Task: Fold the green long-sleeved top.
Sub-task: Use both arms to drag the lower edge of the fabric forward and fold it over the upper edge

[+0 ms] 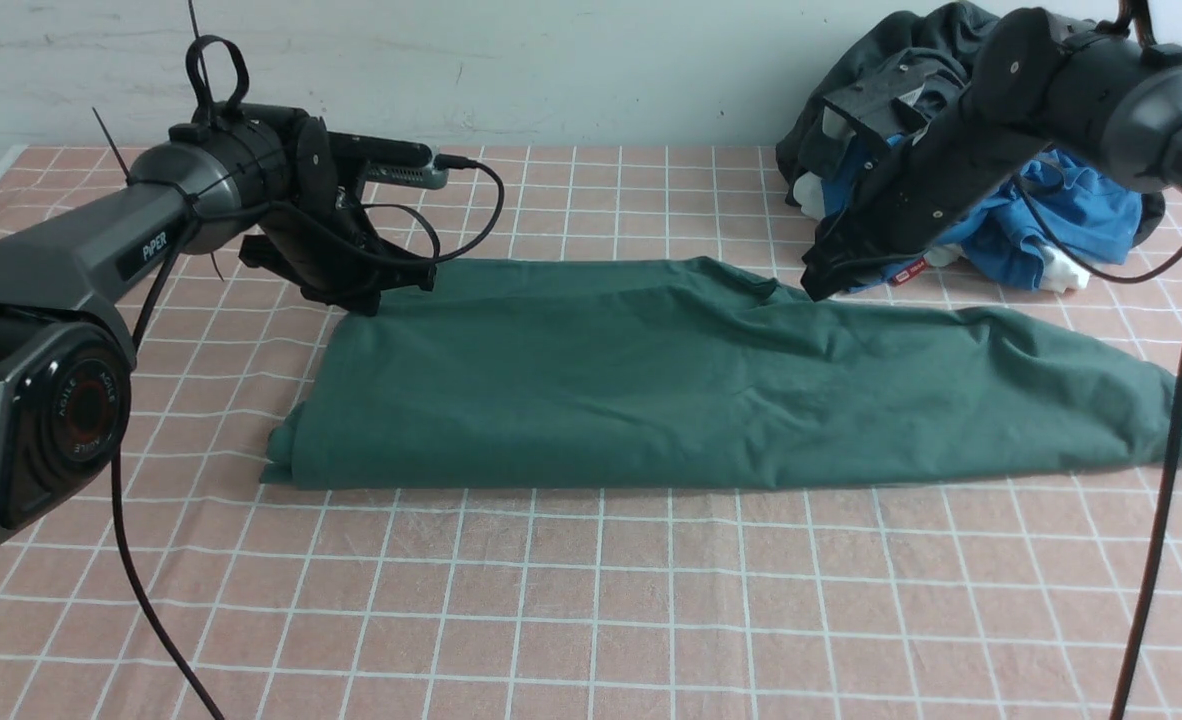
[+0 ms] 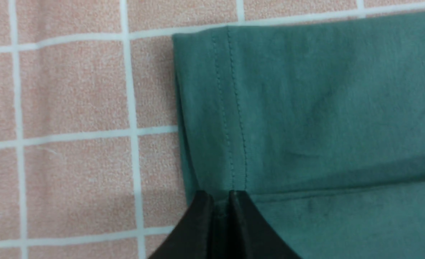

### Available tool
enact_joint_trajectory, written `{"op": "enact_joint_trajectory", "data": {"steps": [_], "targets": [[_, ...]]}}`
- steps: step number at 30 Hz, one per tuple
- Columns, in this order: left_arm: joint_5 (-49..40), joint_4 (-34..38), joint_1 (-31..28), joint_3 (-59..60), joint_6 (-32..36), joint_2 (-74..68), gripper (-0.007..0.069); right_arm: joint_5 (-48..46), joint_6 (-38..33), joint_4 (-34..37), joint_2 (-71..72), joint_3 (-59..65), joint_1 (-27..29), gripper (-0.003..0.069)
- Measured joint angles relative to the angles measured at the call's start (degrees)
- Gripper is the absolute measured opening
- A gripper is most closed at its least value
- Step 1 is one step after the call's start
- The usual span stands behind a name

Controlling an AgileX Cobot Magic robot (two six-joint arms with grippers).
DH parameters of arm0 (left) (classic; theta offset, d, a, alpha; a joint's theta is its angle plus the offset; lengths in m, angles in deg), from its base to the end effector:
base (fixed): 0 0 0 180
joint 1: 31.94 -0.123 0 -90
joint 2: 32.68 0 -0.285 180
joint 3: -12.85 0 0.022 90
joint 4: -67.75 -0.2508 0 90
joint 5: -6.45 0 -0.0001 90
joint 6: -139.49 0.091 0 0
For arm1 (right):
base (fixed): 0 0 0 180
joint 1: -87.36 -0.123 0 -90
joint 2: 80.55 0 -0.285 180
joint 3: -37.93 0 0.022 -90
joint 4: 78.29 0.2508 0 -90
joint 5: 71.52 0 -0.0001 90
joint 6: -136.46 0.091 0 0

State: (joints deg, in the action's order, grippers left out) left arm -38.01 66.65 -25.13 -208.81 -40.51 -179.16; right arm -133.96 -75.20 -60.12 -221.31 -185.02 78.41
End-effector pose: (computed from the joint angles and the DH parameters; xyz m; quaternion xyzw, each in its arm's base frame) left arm 0.5285 -0.0619 0.1592 0.0621 0.9622 -0.0074 0.2649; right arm 0.4934 0.1032 0.2093 -0.2926 0.9290 0.1142 0.1957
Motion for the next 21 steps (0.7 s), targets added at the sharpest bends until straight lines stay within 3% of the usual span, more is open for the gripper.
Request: {"op": "enact_joint_trajectory", "data": {"steps": [16, 18, 21], "targets": [[8.3, -4.0, 0.1, 0.0, 0.0, 2.3, 0.0032, 1.2, 0.0, -1.3, 0.0, 0.0, 0.0, 0.0274], [7.5, -3.8, 0.1, 0.0, 0.0, 2.3, 0.0072, 1.4, 0.0, -1.3, 0.0, 0.0, 0.0, 0.0274], [7.2, -3.5, -0.2, 0.0, 0.0, 2.2, 0.0194, 1.4, 0.0, -0.4, 0.0, 0.0, 0.0, 0.0274]]}}
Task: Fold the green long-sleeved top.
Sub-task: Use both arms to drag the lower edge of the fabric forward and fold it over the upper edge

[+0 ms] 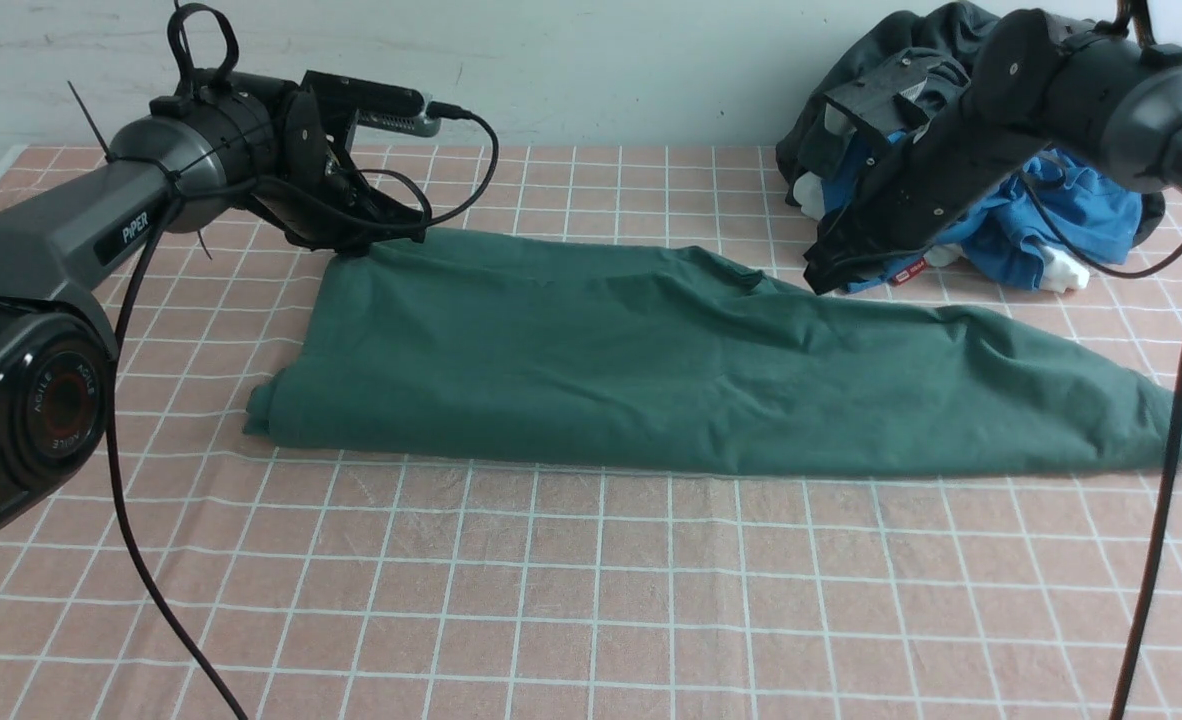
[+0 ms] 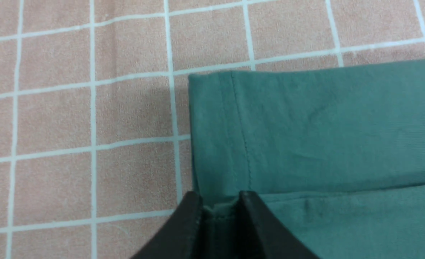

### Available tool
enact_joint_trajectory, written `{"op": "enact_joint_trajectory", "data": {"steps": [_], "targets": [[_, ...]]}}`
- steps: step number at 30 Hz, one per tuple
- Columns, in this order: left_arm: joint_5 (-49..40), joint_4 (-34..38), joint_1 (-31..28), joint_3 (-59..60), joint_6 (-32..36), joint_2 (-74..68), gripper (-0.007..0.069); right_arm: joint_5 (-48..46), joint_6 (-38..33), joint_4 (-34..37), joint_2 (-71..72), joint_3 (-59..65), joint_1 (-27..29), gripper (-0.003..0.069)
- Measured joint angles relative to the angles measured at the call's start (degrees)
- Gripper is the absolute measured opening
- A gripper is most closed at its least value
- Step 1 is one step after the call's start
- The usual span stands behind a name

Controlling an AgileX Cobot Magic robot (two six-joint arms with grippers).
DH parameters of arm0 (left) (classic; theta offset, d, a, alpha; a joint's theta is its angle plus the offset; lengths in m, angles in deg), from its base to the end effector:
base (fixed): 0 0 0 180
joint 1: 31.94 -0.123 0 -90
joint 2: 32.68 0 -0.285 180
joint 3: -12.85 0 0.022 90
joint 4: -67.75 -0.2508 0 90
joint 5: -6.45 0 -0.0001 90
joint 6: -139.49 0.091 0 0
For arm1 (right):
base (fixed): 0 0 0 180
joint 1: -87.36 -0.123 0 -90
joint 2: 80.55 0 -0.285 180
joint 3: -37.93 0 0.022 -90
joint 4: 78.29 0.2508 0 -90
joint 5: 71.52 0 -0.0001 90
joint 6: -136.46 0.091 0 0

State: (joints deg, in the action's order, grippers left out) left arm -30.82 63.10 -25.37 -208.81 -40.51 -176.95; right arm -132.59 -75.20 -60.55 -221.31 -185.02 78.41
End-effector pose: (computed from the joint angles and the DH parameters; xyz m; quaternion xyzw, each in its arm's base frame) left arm 0.5365 -0.0573 0.1867 0.0756 0.9358 0.0145 0.3441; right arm 0.4955 0.1026 0.2098 -0.2915 0.9278 0.1078 0.2063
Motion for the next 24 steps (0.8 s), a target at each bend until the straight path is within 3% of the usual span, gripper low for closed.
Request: {"op": "enact_joint_trajectory", "data": {"steps": [4, 8, 11, 19, 24], "targets": [[0.4, 0.2, -0.6, 0.0, 0.0, 0.0, 0.0360, 0.3, 0.0, 1.7, 0.0, 0.0, 0.0, 0.0274], [1.0, 0.3, -0.9, 0.0, 0.0, -0.9, 0.0395, 0.4, 0.0, 1.9, 0.0, 0.0, 0.0, 0.0274], [1.1, 0.4, -0.9, 0.0, 0.0, -2.3, 0.0367, 0.4, 0.0, 2.0, 0.0, 0.0, 0.0, 0.0274], [1.3, 0.4, -1.0, 0.0, -3.3, -3.3, 0.0061, 0.4, 0.0, 2.0, 0.0, 0.0, 0.0, 0.0274], [1.4, 0.1, -0.8, 0.0, -3.5, -2.2, 0.0004, 0.4, 0.0, 2.0, 0.0, 0.0, 0.0, 0.0274]]}}
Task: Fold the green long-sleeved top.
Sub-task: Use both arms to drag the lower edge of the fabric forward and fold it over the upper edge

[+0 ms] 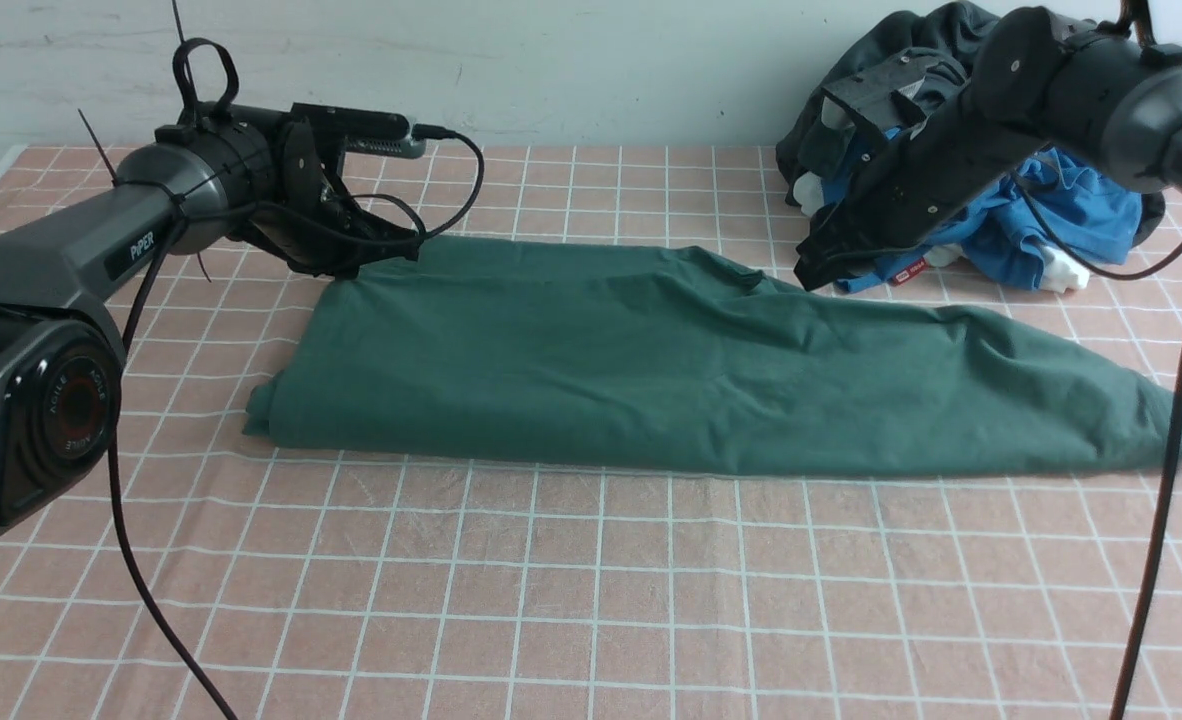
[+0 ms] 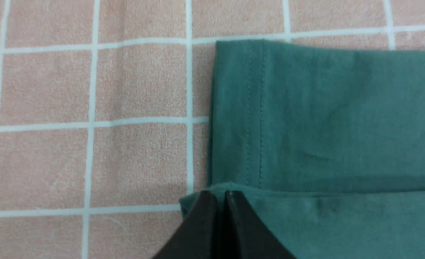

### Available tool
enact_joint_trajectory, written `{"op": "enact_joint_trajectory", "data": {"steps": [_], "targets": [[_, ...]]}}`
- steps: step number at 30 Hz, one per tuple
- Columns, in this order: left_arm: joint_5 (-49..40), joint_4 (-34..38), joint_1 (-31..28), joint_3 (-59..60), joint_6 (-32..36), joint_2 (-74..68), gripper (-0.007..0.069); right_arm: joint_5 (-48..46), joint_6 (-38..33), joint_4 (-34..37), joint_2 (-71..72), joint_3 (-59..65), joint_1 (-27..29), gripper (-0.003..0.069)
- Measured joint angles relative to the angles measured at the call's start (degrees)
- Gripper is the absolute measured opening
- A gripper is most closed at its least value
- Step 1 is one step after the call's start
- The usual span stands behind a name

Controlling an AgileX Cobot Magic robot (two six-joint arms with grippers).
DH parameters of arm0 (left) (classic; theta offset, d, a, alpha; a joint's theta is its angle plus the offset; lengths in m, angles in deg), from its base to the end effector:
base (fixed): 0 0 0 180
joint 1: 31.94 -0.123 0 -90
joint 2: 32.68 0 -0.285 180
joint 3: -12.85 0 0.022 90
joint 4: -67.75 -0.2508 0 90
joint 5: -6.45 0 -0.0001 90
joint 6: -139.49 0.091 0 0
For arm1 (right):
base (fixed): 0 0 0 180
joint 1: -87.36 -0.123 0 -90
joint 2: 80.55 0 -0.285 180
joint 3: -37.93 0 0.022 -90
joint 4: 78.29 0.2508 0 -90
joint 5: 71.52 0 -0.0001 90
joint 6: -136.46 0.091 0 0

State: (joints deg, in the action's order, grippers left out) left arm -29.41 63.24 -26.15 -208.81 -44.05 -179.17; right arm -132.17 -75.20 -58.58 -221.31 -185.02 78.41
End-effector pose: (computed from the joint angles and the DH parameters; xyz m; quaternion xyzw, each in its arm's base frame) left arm 0.5410 -0.0506 0.1671 0.0407 0.9404 0.0050 0.3376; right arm 0.4958 0.1052 0.2109 -0.2847 0.9267 0.1228 0.2124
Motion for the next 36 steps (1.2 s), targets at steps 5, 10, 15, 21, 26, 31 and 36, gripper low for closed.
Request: {"op": "enact_joint_trajectory", "data": {"steps": [5, 10, 15, 21, 26, 31, 36], "targets": [[4.1, -3.0, 0.5, 0.0, 0.4, 1.5, -0.0001, 0.0, 0.0, 0.0, 0.0, 0.0, 0.0, 0.0274], [10.2, -5.0, 0.3, 0.0, -1.4, 1.0, -0.0001, 0.3, 0.0, -0.2, 0.0, 0.0, 0.0, 0.0274], [16.4, -5.4, -0.1, 0.0, -2.7, -2.6, 0.0000, 2.8, 0.0, -0.5, 0.0, 0.0, 0.0, 0.0274], [16.4, -5.5, -0.6, 0.1, -4.5, -4.7, 0.0020, 3.5, -6.7, 4.2, -0.5, 0.0, -1.1, 0.0288], [16.6, -5.6, -0.6, 0.1, -4.7, -4.3, 0.0020, 6.7, -13.6, 6.9, -3.2, 0.0, -3.7, 0.0333], [16.6, -5.6, -0.6, 0.1, -4.7, -4.3, 0.0020, 11.6, -16.8, 5.9, -7.3, 0.0, -4.6, 0.0315], [15.0, -5.6, -0.6, 0.1, -4.7, -4.1, 0.0020, 14.4, -16.0, 3.9, -8.5, -0.2, -4.6, 0.0132]]}}
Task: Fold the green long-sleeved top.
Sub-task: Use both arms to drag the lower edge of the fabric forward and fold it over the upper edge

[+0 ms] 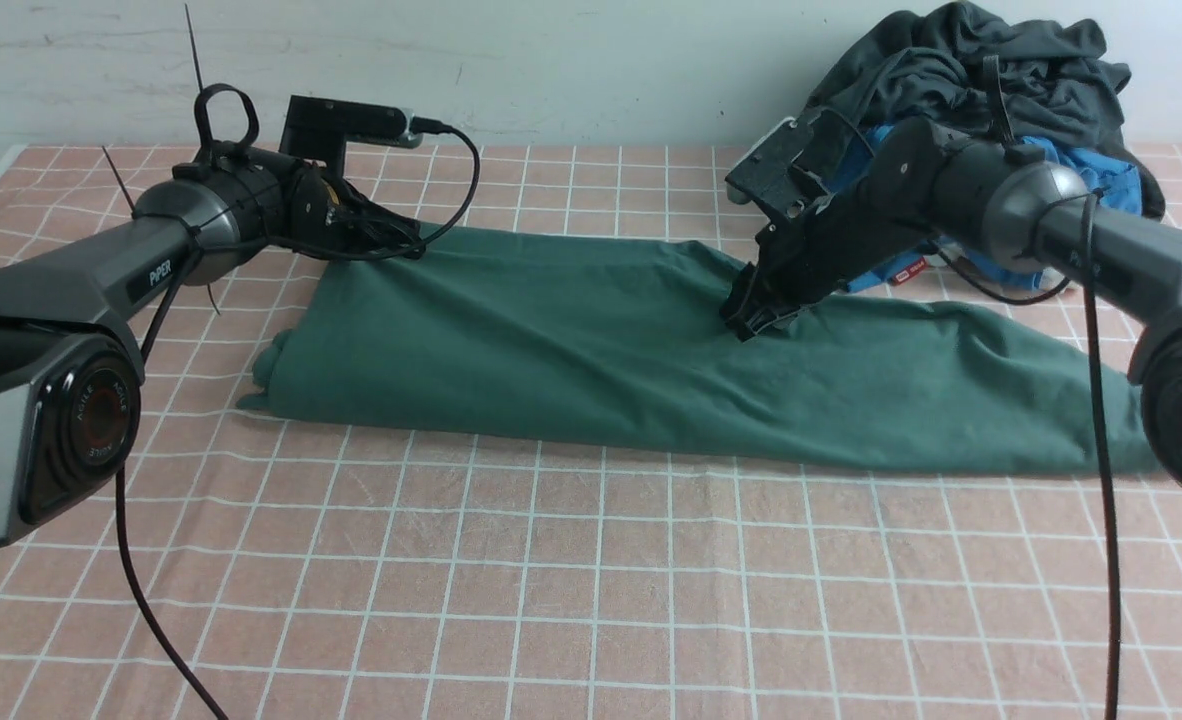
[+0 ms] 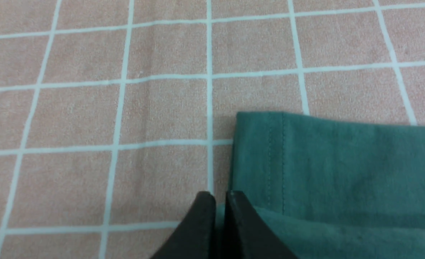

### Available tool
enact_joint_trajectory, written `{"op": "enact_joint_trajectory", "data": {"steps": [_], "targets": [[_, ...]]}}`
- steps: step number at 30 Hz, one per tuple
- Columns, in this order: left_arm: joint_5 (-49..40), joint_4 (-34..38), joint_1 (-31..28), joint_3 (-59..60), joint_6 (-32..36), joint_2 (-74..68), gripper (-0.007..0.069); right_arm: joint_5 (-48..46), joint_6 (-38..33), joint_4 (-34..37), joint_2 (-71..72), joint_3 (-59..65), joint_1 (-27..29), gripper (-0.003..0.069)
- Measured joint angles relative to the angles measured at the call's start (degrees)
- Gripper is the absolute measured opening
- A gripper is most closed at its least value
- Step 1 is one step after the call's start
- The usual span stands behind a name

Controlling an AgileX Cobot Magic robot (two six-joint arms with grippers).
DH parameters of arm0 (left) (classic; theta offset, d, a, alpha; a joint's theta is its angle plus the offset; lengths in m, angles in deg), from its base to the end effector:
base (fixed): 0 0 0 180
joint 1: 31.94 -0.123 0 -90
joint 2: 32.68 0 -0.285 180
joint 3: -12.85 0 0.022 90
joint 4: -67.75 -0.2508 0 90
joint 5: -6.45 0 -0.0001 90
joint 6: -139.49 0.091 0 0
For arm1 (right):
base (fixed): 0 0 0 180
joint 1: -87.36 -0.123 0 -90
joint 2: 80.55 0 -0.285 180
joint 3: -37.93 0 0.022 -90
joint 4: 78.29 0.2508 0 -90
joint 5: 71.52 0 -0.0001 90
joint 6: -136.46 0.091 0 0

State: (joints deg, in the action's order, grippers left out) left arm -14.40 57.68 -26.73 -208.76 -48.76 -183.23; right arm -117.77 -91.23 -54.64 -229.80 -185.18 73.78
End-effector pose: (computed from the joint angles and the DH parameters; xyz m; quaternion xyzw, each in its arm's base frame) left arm 0.5607 -0.0454 0.1447 0.0371 0.9033 0.0131 0.4271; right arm 0.5144 0.1514 0.1448 -0.3963 0.8700 0.1013 0.2754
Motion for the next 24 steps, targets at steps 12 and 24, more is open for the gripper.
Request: {"op": "enact_joint_trajectory", "data": {"steps": [12, 24], "targets": [[3.4, -0.3, 0.0, -0.2, 0.5, 5.3, 0.0020, 8.2, 1.7, -1.3, 2.3, 0.0, 0.1, 0.0013], [1.4, -2.8, -0.1, -0.4, 0.6, 0.8, 0.0274, 12.8, 8.5, -0.7, 0.2, 0.0, 0.7, 0.0303]]}}
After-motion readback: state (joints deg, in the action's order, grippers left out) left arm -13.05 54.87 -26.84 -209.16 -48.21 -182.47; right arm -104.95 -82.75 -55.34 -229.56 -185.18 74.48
